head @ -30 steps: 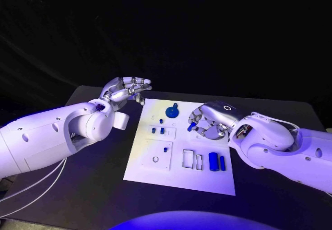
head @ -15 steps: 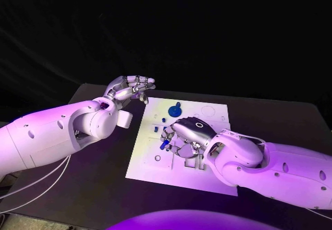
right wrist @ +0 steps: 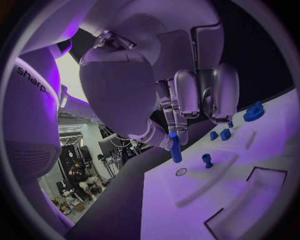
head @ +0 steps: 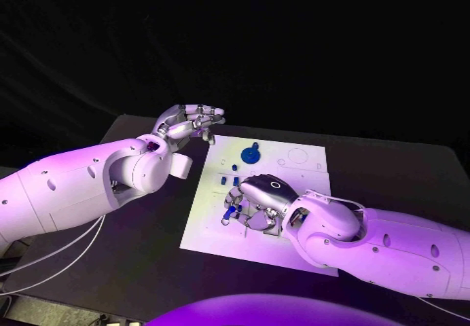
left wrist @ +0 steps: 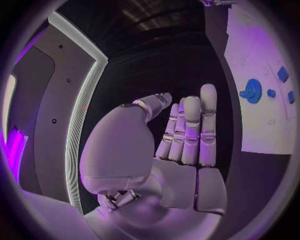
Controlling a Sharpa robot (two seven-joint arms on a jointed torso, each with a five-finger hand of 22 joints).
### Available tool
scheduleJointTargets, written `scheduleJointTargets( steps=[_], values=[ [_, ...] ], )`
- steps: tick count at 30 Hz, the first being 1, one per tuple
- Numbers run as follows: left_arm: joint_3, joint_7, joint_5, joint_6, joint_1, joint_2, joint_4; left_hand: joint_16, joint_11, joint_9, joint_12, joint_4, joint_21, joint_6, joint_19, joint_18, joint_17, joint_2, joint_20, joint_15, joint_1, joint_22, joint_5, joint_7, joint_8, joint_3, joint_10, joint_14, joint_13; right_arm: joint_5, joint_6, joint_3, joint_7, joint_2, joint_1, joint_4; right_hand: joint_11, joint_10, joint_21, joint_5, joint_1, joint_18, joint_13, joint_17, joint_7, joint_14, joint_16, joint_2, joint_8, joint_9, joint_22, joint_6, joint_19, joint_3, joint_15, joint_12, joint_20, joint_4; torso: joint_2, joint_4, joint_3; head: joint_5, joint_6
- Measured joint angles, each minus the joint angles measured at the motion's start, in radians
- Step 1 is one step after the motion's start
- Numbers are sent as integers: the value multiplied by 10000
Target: Assemble the parts on the task board
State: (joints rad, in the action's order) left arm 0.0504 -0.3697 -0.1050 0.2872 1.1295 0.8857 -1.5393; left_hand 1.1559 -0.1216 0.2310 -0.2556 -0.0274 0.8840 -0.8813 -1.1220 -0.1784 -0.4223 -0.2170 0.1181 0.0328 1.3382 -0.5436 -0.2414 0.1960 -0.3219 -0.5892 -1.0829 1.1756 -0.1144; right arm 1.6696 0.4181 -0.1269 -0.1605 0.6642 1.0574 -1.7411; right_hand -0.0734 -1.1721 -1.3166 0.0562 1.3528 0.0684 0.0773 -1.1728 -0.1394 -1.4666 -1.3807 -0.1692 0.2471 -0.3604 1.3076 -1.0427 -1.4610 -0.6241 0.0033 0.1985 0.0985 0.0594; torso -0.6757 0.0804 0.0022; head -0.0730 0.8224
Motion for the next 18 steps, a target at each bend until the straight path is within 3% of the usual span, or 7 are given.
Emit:
scheduleJointTargets(
  steps=[18],
  values=[
    [-6,8,0,-11,0,-9,6,0,0,0,1,0,0,0,0,1,-1,0,0,0,0,0,0,0,0,0,0,0,2,92,-110,-41,13,-382,-236,544,-1,1,0,39,0,2,-8,-1,-1,0,0,0,-1,-3,4,35,0,2,0,-10,0,1,-4,8,13,-65,70]
  ],
)
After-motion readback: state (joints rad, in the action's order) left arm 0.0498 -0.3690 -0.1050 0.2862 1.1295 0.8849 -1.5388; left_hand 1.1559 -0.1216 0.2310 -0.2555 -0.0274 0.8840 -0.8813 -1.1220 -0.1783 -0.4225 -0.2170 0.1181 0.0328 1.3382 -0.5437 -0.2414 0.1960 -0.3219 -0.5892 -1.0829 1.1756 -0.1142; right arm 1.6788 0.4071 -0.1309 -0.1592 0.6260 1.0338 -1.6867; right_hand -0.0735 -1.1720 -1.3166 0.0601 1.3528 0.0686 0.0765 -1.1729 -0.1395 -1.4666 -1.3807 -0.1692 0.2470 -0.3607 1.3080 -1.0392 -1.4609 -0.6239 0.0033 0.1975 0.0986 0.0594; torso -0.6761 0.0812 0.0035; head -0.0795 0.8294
